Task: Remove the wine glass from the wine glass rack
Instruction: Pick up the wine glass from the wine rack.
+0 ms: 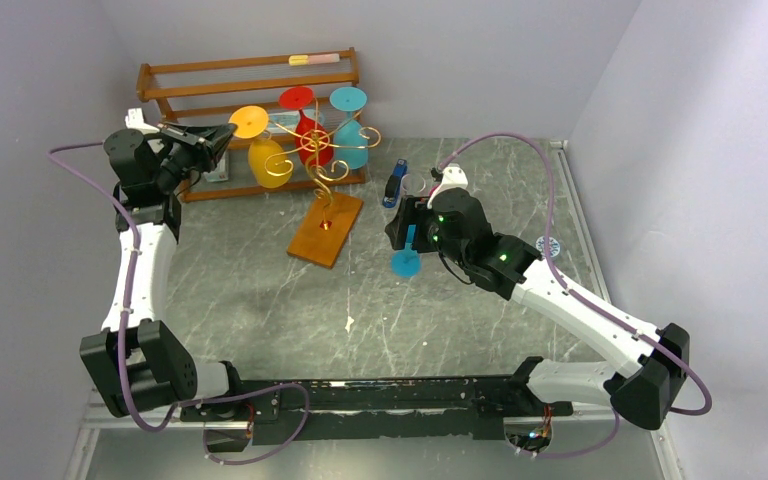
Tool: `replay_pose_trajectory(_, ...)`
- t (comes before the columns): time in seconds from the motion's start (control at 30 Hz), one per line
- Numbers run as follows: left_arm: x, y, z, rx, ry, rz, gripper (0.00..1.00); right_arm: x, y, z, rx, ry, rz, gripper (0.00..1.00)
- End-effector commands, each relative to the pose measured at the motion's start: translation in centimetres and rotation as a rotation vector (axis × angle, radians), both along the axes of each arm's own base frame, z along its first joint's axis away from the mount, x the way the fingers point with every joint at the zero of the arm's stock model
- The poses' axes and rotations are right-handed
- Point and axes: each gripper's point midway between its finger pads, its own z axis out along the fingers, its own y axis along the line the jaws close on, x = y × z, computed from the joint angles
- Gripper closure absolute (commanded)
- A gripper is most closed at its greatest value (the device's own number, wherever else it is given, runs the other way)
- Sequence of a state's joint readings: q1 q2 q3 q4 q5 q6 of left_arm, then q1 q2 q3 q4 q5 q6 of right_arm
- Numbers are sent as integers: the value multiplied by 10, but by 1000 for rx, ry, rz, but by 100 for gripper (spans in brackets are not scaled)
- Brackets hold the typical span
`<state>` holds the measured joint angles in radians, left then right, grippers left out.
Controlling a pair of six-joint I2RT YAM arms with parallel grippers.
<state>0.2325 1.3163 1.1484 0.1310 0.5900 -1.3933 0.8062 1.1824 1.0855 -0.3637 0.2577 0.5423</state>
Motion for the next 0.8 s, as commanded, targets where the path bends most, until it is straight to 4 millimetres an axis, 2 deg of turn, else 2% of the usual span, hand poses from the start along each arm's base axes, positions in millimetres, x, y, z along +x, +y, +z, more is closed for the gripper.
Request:
replay_pose_trajectory(0.0, 2, 8, 22, 8, -50, 37, 95, 1, -3, 0, 13, -5, -17, 23)
replay_pose_trajectory(0.3, 14, 6, 16, 38, -22, 46, 95, 2, 0, -3, 14, 5, -16, 23)
replay_pose_trajectory(0.53, 26, -6, 16, 38, -23, 12, 95, 2, 0, -3, 24, 7, -16, 23)
replay_pose_trajectory(0.77, 29, -14, 11, 37, -19, -1, 95, 2, -5, 0, 13, -9, -28, 23)
